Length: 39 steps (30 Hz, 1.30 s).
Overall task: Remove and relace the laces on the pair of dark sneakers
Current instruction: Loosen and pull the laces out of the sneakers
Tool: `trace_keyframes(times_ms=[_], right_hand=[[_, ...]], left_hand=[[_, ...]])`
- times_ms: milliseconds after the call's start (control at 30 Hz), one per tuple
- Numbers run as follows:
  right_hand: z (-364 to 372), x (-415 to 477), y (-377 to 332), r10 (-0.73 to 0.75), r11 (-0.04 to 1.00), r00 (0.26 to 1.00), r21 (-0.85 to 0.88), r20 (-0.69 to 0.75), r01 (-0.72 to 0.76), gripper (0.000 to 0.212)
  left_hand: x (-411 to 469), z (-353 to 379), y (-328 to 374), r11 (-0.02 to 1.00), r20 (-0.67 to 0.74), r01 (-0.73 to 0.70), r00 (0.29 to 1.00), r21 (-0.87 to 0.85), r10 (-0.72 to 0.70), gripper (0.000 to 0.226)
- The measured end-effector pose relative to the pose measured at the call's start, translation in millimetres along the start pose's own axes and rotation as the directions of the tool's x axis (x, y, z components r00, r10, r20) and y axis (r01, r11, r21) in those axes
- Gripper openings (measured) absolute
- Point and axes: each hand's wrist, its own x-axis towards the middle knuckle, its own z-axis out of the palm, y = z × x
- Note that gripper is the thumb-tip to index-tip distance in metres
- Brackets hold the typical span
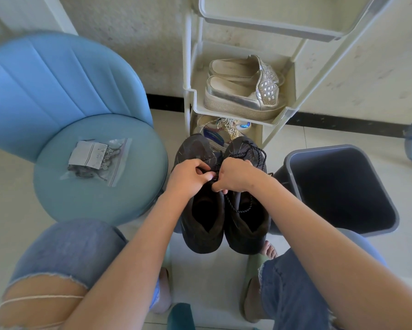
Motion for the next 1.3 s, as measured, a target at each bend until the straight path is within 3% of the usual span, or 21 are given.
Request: trace_keyframes(times_ms=[167, 267, 333, 367, 433, 467, 533, 600, 667, 700, 767, 833, 933, 1100, 1200, 1300], right_hand=[[2.3, -0.3, -1.0, -0.019, 1.000, 0.999, -0.006, -0.028, 0.019, 0.024], [0.4, -0.2, 1.2, -0.009, 1.000, 1.000, 0.011, -0.025, 0.009, 0.022], [0.8, -0.2, 1.9, -0.007, 1.000, 1.000, -0.012, -0.019, 0.006, 0.022], [1.8, 0.0, 1.9, -0.008, 1.000, 1.000, -0.022, -0.014, 0.008, 0.021], [3.1, 0.9, 1.5, -0.005, 1.000, 1.000, -0.028, -0.007, 0.005, 0.020], [3.2, 1.3, 1.5, 0.002, 1.000, 1.000, -0.026, -0.002, -0.002, 0.021], [2.2, 2.1, 1.9, 0.011, 1.000, 1.000, -0.014, 0.003, -0.011, 0.023], [1.7, 1.8, 2.1, 0.016, 1.000, 1.000, -0.016, 0.006, -0.016, 0.024], [1.9, 0.9, 1.3, 0.018, 0.999, 1.000, -0.032, 0.006, -0.017, 0.025], [1.6, 0.6, 1.1, 0.020, 0.999, 1.000, -0.029, 0.007, -0.020, 0.025], [-0.7, -0.5, 1.6, 0.033, 0.999, 0.999, 0.003, 0.019, -0.033, 0.025], [-2.8, -1.1, 2.4, 0.047, 0.999, 0.999, 0.022, 0.019, -0.048, 0.027], [-2.3, -3.0, 0.1, 0.062, 0.998, 0.998, 0.016, 0.024, -0.062, 0.031], [-3.1, -3.7, -2.1, 0.066, 0.998, 0.997, 0.016, 0.044, -0.067, 0.031], [-3.0, -5.7, -2.0, 0.069, 0.998, 0.996, -0.015, 0.048, -0.068, 0.029], [-3.6, -6.8, -1.5, 0.068, 0.998, 0.995, -0.004, 0.068, -0.068, 0.029]], left_hand=[[8.8, -0.2, -2.3, 1.000, 0.000, 0.018, 1.000, -0.006, -0.018, 0.011], [6.8, 14.3, -4.3, 0.994, -0.162, 0.024, 0.986, -0.107, -0.041, 0.010], [1.1, 21.3, -0.9, 0.963, -0.300, 0.033, 0.947, -0.268, -0.116, 0.012], [0.2, 20.4, 1.2, 0.905, -0.348, 0.020, 0.919, -0.425, -0.184, 0.009], [-0.4, 9.8, 8.9, 0.636, -0.344, -0.067, 0.882, -0.769, -0.322, 0.010], [0.9, 4.4, 10.4, 0.498, -0.325, -0.115, 0.875, -0.859, -0.359, 0.015], [1.8, -3.7, 11.7, 0.336, -0.313, -0.175, 0.853, -0.926, -0.418, 0.019], [0.7, -5.6, 11.2, 0.290, -0.326, -0.208, 0.827, -0.934, -0.457, 0.019], [-1.2, -7.1, 11.0, 0.352, -0.356, -0.206, 0.822, -0.913, -0.443, 0.016], [-0.1, -7.6, 9.1, 0.463, -0.381, -0.174, 0.833, -0.869, -0.401, 0.012], [2.5, -10.3, 5.7, 0.793, -0.373, -0.057, 0.901, -0.606, -0.220, 0.005], [3.5, -9.8, 2.5, 0.970, -0.172, 0.040, 0.982, -0.239, -0.083, 0.018], [-2.0, -14.4, 8.0, 0.992, 0.036, 0.060, 0.997, 0.113, -0.064, 0.022], [3.3, -19.6, 8.3, 0.968, 0.087, 0.066, 0.992, 0.244, -0.089, 0.024], [3.7, -9.5, 1.0, 0.978, -0.104, 0.076, 0.993, 0.192, -0.057, 0.018], [6.1, -8.4, -7.2, 0.993, -0.393, 0.113, 0.912, -0.032, -0.116, 0.022]])
